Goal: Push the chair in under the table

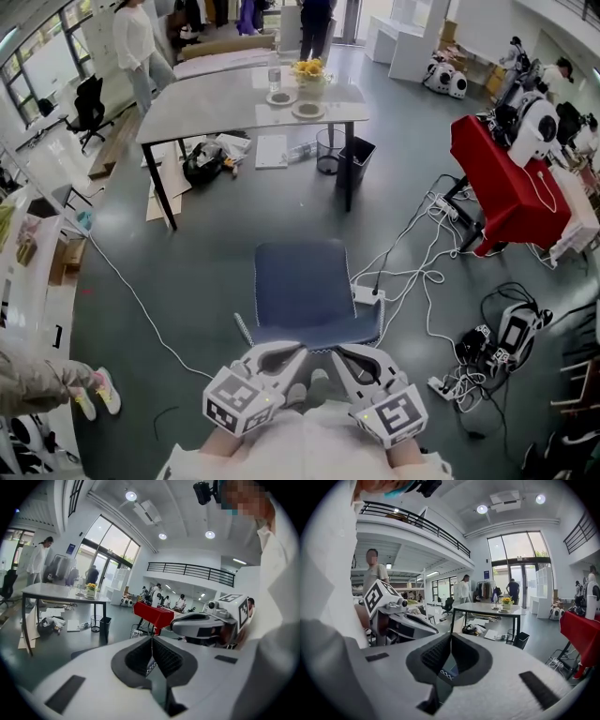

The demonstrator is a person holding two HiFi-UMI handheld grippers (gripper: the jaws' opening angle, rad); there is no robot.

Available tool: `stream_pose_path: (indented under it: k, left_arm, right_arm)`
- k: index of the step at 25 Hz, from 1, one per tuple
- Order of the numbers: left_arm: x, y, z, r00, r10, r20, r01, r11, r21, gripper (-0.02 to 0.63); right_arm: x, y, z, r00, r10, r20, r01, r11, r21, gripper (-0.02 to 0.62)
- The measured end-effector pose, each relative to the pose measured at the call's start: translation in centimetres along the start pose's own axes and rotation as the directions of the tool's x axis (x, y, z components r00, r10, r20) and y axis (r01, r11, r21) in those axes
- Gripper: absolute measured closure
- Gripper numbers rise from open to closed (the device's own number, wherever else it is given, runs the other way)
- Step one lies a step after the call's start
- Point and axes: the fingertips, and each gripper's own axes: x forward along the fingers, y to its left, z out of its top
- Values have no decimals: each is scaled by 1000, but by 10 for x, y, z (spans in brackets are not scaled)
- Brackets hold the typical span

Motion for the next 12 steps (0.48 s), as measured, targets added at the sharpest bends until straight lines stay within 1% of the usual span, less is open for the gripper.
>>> stream_pose_path:
  k: [2,5,7,9,12]
  left_arm:
    - [1,4,0,1000,12,-1,-12,1000,-12,591]
    - [5,9,4,999,42,7,-42,999,-12,591]
    - [6,11,5,998,66,9,-66,998,1,591]
    - [9,12,2,997,72,-10,-72,997,14,591]
    - [14,14,-5,996,84,-42,-81,995,64,591]
  right_arm:
    - [2,-2,0,1000,10,2,-10,1000,-3,591]
    - [3,-6,-2,999,33,-32,-33,999,6,591]
    - [4,-9,-3,998,50,-45,-50,999,-2,592]
    - [5,-12,-7,997,59,-57,-59,998,-3,592]
    - [5,-18,-11,996,69,-65,-69,998,4,592]
